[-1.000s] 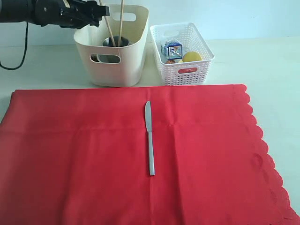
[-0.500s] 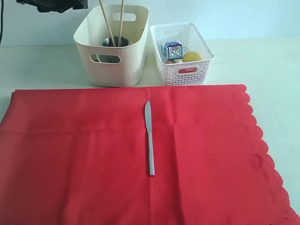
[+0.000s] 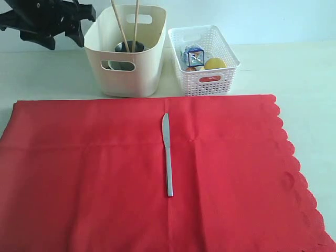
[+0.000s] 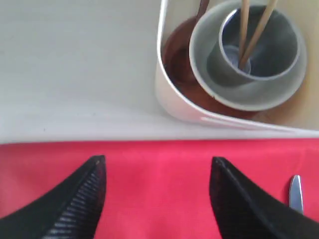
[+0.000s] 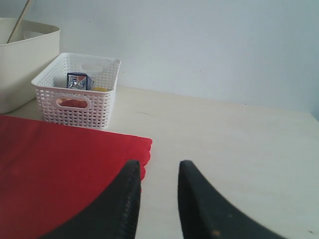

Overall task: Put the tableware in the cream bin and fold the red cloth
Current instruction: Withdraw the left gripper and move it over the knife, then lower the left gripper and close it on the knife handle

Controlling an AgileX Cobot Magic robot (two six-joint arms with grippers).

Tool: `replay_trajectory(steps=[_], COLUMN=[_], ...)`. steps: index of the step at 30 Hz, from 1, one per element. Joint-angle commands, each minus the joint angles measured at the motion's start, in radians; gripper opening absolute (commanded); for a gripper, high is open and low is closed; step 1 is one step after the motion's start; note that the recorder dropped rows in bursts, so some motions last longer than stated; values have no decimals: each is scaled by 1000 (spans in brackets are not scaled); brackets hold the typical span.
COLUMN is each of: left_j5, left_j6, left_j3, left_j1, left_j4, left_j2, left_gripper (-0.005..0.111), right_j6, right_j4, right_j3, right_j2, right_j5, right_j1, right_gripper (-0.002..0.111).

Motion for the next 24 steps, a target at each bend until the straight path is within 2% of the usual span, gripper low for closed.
replay_trajectory(steps=[1, 5, 8, 11, 17, 20, 24], left_j5=[82, 78, 39, 0, -20, -4, -43], left_j6=[11, 11, 11, 5, -38, -122, -248], left_j3=[-7, 3, 10, 17, 17, 22, 121], left_j1=[-55, -133, -197, -262, -396, -436, -478], left_j4=[-15, -15, -15, -15, -20, -22, -22], left_j2=[-15, -15, -13, 6, 96, 135, 143], left_gripper=[52, 37, 33, 34, 46, 46, 46], right_j6=[1, 1, 1, 1, 1, 1, 1], right_j4=[1, 1, 1, 1, 1, 1, 1], right_j3=[5, 5, 5, 5, 5, 5, 5], right_j2=[-5, -5, -5, -5, -5, -5, -5], right_j5=[-5, -5, -5, -5, -5, -5, -5], right_j1=[-4, -4, -4, -4, -4, -4, -4], right_gripper=[27, 27, 27, 27, 27, 27, 27])
